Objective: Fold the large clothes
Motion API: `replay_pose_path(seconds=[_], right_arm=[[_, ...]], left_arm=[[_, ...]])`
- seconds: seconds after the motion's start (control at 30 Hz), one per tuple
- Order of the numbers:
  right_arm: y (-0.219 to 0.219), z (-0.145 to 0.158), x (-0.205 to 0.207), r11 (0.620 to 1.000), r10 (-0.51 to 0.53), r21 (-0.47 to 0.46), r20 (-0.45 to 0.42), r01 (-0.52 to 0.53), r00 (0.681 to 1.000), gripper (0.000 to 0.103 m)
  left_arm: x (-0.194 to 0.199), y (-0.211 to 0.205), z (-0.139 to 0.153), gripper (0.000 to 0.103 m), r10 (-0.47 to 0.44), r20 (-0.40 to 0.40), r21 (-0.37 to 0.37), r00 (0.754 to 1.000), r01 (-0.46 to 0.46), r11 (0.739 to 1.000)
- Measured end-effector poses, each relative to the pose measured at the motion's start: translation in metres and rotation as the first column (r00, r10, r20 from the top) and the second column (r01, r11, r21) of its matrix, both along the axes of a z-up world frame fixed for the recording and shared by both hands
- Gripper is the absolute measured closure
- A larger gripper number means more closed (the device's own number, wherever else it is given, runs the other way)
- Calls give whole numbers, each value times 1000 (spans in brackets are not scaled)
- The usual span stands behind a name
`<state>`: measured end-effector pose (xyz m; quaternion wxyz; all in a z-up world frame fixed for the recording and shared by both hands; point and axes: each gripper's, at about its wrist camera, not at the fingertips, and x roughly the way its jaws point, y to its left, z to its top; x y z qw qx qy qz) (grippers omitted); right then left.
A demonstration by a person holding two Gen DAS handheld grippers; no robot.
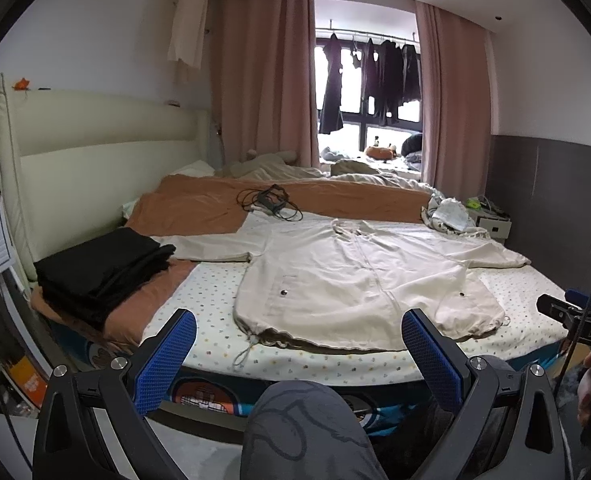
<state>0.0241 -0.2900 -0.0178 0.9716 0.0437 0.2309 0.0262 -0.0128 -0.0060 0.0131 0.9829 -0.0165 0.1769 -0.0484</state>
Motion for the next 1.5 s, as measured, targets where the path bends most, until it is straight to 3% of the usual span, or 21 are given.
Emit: replay_pose_path(seconds=[0.43,1.5], right_arm=[[-5,0,-1,1000,-15,2,4,15,1000,0],[-6,0,7,1000,-28,4,-12,28,1000,0]], left_arm=[[-4,-10,2,0,-21,14,21,1000,21,1000],[1,-1,-2,0,-5,-6,-25,1000,5,1000]])
